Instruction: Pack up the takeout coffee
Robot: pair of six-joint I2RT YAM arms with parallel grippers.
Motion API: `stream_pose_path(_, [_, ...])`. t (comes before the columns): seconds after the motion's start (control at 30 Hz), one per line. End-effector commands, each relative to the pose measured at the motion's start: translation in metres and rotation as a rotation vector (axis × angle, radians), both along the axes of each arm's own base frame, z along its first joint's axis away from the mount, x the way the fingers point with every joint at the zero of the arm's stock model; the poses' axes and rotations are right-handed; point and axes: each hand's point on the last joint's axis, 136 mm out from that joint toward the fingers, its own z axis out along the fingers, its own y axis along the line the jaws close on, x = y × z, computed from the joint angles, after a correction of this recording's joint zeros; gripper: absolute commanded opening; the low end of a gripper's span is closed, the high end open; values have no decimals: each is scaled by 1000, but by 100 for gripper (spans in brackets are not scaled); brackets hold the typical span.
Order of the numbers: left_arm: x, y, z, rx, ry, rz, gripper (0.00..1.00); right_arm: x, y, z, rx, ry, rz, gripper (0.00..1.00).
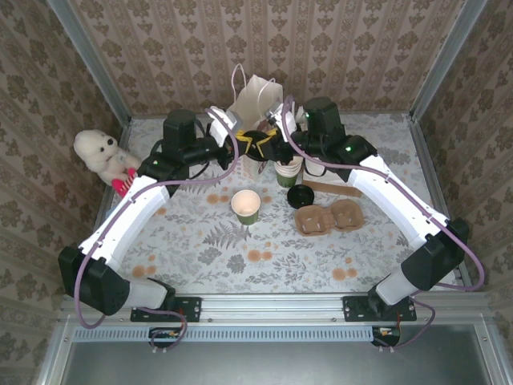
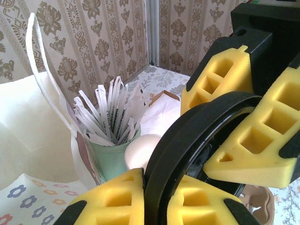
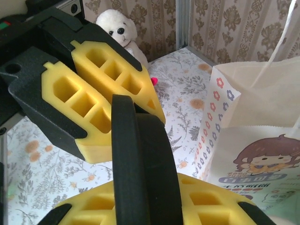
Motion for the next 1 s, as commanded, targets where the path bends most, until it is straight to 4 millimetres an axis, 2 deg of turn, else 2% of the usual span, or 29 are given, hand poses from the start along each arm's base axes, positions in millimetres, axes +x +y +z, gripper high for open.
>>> stream_pose_path(0.0, [-16,3,22,-32,-41,-42,17,5,1,11,-51,-121,26,17])
stream_pose_path(0.07, [-23,5,24,-52,-26,-72,25,5,4,12,-59,-145,47,16])
stream_pose_path(0.1, [-30,5,26,-66,-17,-97,33,7,4,13,-65,-164,49,15])
stream_pose_path(0.13, [-29,13,28,-83,-11,-95,40,8,4,15,-73,-185,44,14])
stream_pose_path(0.27, [-50,32,36,-172,17,-161,67,14,3,22,-143,-296,29,11])
stream_pose_path(0.37, [-62,47,39,-215,21,-172,82,13,6,26,-199,-382,35,10])
stream_pose_path(0.47, [-54,62,37,-233,36,-76,95,9,12,26,-303,-507,49,11])
stream_pose_path(0.53, [-42,74,37,-251,58,24,100,4,18,26,-389,-620,80,11])
stream_pose_path(0.7, [-7,106,41,-336,146,263,100,-10,35,17,-602,-875,194,10])
stream_pose_path(0.77, [9,122,39,-385,238,354,100,-18,45,11,-679,-980,258,11])
stream_pose_path(0.97, [25,147,22,-319,455,504,100,-28,68,-9,-927,-1394,416,9])
